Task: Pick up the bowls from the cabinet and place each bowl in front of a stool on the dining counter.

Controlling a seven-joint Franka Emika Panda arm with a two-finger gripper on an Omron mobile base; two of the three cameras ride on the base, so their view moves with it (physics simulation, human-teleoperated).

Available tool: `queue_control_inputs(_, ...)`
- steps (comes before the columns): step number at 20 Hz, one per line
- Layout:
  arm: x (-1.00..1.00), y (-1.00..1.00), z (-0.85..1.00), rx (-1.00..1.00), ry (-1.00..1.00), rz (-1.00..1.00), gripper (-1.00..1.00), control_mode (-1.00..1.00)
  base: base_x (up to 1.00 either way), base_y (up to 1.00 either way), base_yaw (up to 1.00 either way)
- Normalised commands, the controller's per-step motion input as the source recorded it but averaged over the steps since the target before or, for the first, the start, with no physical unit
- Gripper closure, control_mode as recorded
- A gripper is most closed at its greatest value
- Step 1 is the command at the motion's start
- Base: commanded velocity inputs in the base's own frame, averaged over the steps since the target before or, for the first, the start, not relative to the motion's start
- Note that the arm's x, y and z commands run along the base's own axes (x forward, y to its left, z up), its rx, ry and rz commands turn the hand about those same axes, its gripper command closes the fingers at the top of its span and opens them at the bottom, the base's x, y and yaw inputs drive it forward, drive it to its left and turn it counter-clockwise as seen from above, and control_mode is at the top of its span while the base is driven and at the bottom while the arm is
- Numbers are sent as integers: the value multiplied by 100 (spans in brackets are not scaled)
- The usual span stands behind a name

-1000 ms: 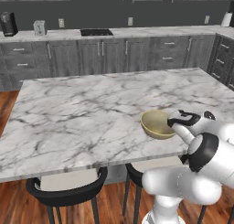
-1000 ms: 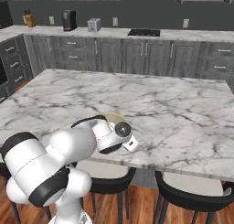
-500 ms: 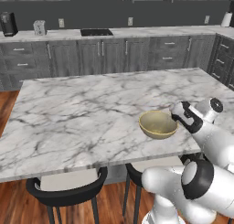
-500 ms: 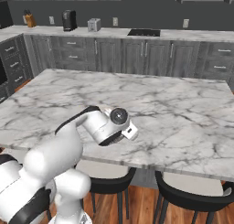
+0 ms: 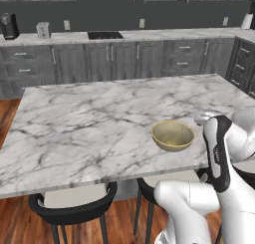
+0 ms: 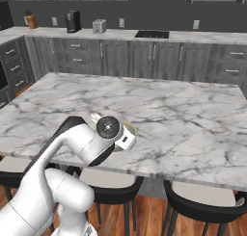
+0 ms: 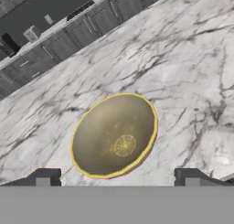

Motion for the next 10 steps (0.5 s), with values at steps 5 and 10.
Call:
queue_control_inputs(5, -79, 85, 91, -15, -2, 20, -100, -100, 0, 0, 0)
queue_control_inputs(10, -30, 42, 33, -18, 6, 17, -100, -100, 0, 0, 0)
